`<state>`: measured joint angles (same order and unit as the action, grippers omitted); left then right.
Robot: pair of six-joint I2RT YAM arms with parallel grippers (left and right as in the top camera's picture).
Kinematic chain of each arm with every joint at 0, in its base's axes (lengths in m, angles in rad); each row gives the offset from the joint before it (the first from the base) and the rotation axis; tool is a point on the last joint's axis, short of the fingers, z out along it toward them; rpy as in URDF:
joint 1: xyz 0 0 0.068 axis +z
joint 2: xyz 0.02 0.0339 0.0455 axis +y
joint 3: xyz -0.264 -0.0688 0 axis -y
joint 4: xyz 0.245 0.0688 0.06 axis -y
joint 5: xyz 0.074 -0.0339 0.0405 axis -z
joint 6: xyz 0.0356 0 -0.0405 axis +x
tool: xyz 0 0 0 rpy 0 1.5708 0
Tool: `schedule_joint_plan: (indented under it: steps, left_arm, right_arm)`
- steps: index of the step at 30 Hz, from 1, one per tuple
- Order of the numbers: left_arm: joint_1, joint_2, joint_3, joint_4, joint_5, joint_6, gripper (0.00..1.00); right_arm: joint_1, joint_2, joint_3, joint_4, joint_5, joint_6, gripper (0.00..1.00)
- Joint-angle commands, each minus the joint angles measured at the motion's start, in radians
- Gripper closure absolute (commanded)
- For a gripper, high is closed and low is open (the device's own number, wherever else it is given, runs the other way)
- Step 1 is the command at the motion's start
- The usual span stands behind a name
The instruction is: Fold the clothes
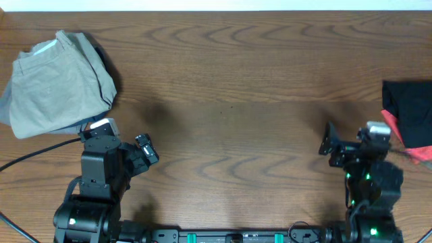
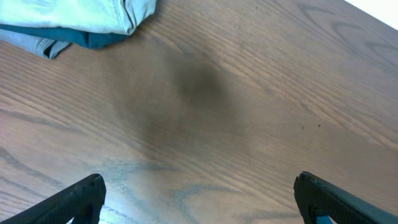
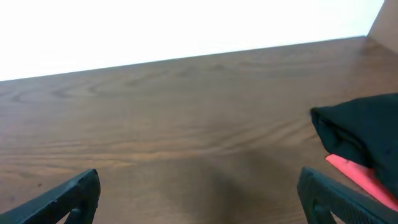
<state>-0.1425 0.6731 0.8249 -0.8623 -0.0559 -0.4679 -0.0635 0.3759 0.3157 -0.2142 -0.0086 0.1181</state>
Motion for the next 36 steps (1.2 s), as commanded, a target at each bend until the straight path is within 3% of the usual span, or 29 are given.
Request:
schedule_joint_plan:
  steps: [1,9,12,17,36]
  left_arm:
    - [-0.003,0.0,-0.007,0.004,-0.005,-0.002,0.02]
    - [-0.003,0.0,-0.007,0.004,-0.005,-0.002,0.02]
    - [-0.003,0.0,-0.007,0.004,-0.005,-0.002,0.03]
    - [-0.003,0.0,-0.007,0.004,-0.005,-0.002,0.02]
    - [-0.003,0.0,-0.007,0.004,-0.005,-0.002,0.02]
  right_arm:
    - [-0.024,-0.104,-0.086,0.016,-0.011,0.0,0.01]
    - [-0.025,-0.377,-0.297,0.162,-0.026,0.0,0.01]
    - [-0.025,-0.362,-0.311,0.196,-0.026,-0.011,0.01]
    - [-0.025,-0.367,-0.311,0.142,-0.053,-0.148,0.01]
    - [-0.025,-0.367,-0.31,0.143,-0.048,-0.15,0.01]
